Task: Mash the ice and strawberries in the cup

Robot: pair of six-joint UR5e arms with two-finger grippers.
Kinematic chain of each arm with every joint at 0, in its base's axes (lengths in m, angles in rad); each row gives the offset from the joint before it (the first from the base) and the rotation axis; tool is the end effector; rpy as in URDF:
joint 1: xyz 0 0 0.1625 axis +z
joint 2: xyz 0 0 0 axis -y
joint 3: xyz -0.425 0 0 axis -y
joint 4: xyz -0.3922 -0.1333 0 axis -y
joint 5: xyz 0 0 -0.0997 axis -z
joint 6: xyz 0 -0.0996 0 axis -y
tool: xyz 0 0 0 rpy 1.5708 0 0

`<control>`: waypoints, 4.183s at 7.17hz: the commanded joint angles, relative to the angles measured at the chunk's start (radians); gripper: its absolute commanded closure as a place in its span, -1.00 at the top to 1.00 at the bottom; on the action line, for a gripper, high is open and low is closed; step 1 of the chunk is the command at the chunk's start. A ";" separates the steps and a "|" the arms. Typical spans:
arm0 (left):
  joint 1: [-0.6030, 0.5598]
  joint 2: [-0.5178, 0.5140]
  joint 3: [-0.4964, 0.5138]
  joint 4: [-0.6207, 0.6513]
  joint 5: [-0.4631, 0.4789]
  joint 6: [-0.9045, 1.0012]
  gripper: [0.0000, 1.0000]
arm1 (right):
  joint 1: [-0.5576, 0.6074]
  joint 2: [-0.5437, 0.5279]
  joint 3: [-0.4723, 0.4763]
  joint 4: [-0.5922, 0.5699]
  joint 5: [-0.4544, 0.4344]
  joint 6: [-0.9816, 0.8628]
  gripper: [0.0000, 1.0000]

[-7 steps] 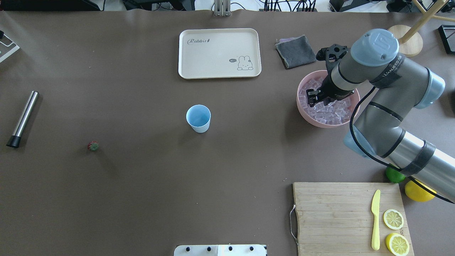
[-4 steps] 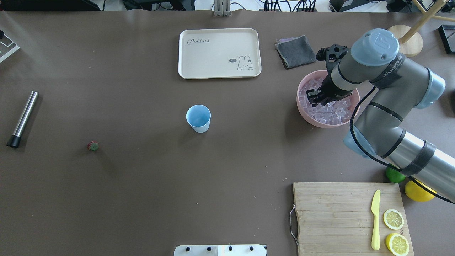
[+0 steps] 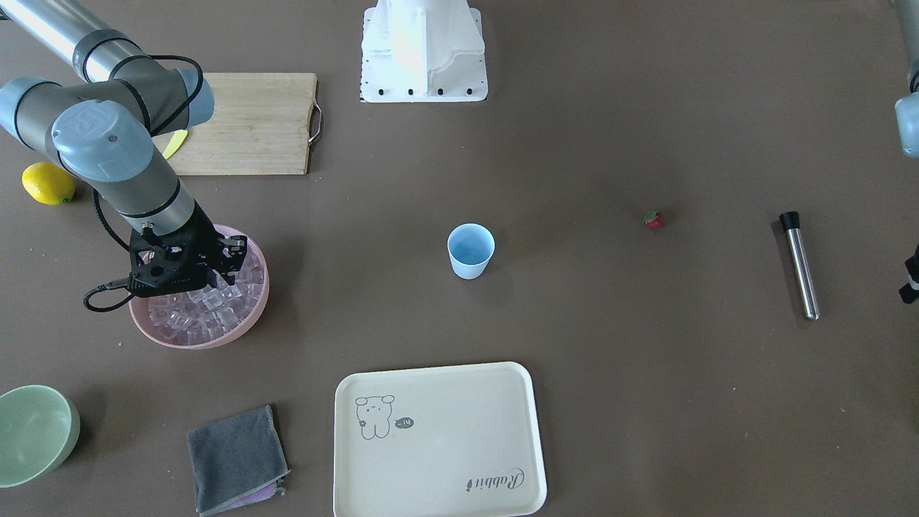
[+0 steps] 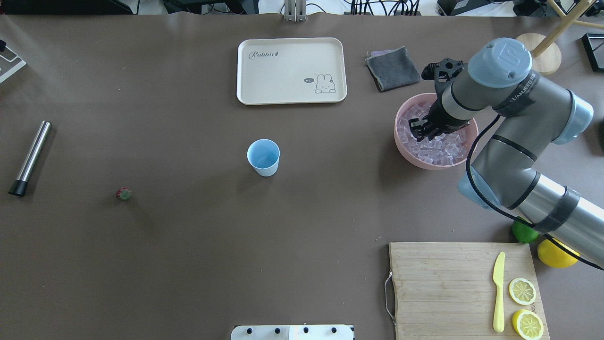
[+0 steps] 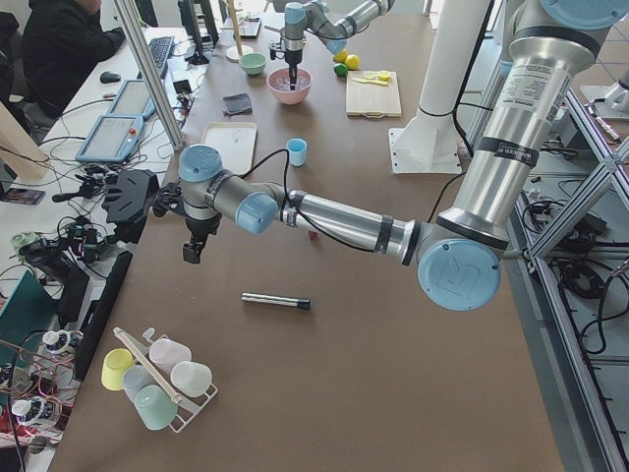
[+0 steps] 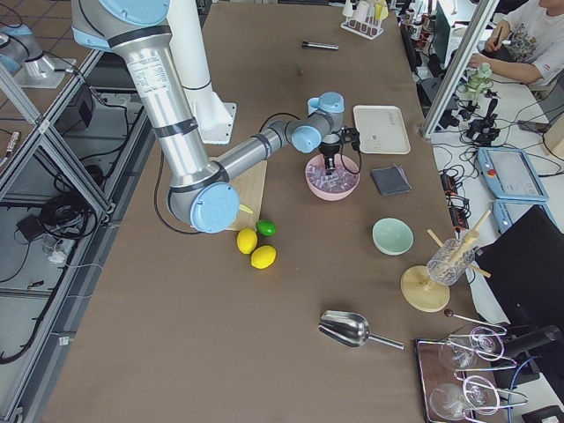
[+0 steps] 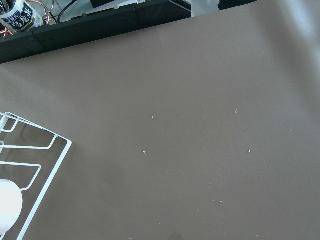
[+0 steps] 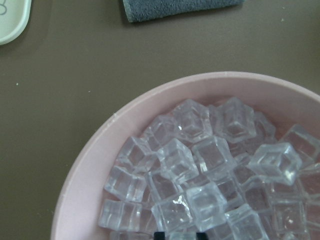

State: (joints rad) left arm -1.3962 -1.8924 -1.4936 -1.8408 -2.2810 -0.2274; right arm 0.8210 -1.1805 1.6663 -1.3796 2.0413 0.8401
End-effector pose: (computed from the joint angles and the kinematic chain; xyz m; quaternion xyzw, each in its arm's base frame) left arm 0.0436 -0.6410 0.4875 0.1666 0.3771 0.0645 0.9088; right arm -0.3729 -0.5298 0.3792 0.0692 -0.3845 -0.0359 0.9198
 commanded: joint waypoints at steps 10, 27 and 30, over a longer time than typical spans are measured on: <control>0.032 -0.008 -0.002 -0.005 0.000 -0.012 0.95 | -0.256 0.609 -0.189 -0.260 -0.186 0.351 -1.00; 0.091 -0.024 -0.014 -0.011 0.012 -0.061 0.95 | 0.121 0.163 -0.007 -0.147 0.084 -0.085 0.96; 0.106 -0.024 -0.017 -0.015 0.014 -0.061 0.95 | 0.070 0.011 0.032 -0.008 -0.013 -0.234 0.93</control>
State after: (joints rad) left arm -1.2926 -1.9160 -1.5076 -1.8525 -2.2673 -0.2879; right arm 0.9053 -1.0988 1.6794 -1.4663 2.0516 0.6616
